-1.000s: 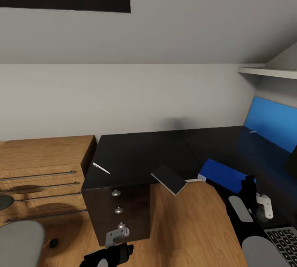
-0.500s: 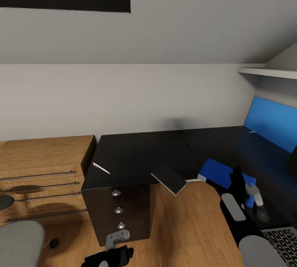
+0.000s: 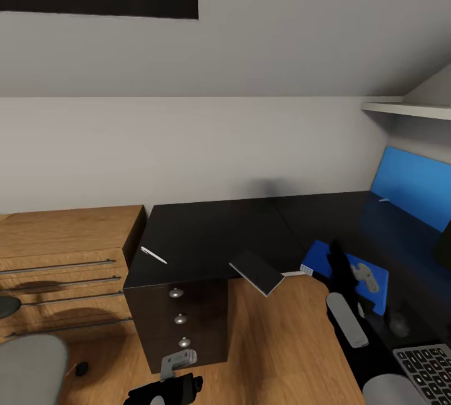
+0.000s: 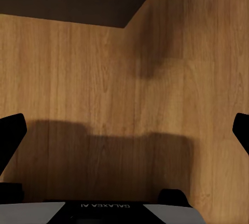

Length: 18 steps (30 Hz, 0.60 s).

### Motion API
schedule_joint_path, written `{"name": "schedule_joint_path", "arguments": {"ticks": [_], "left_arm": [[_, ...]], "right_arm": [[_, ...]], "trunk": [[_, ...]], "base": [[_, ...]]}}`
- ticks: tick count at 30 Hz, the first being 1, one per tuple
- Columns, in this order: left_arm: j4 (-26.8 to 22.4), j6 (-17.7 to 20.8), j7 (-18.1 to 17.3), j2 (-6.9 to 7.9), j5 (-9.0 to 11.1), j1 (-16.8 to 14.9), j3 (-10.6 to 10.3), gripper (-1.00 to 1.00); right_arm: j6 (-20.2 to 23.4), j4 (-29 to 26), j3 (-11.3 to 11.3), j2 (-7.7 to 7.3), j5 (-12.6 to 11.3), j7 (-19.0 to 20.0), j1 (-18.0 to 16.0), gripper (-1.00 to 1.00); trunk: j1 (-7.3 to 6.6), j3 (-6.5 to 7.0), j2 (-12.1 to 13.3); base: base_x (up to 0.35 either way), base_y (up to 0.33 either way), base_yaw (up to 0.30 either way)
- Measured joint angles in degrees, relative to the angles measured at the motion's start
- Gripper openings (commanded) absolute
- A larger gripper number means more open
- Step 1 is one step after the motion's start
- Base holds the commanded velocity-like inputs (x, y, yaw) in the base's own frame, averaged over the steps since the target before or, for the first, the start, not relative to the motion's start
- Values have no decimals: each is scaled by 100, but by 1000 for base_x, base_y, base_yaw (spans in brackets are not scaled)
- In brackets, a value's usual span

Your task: In the bedroom, organize the workspace by keeping the computer under the desk, ensuring the monitor is on the desk, placing the keyboard on the desk next to the monitor, placing the mouse on the desk next to the keyboard, moving the folder from the swivel chair onto the desk next to the mouse, stacking the notebook on top of the folder with the pen on top of the notebook, and positioning the swivel chair next to the desk.

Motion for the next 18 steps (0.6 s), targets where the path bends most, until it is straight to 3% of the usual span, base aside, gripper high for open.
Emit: {"name": "schedule_joint_path", "arguments": {"ticks": [4,5,8,9,13,18], "left_arm": [[0,0,1,0,0,0,4,100],[2,0,2,0,2,0,6,100],[24,0,3,0,1,0,4,100],[63,0,3,0,1,0,3,100],[139,0,2,-2,0,1,1,100],[176,0,1,-6,0,0,1,100]], "right_arm": [[972,-478,74,-19,33,-390,124,100],[1574,-747,92,-32,45,-648,169,100],[2582,-1160,119,-53,26,-1142,211,100],[3286,-1399,127,-59,11,-1540,227,100],[4678,-1810,120,-66,13,-2401,245,100],[5735,-2251,88,-66,14,-3024,253,100]], "trunk": [[0,0,0],[0,0,0],[0,0,0],[0,0,0],[0,0,0],[0,0,0]], "base": [[0,0,0],[0,0,0],[0,0,0],[0,0,0],[0,0,0],[0,0,0]]}}
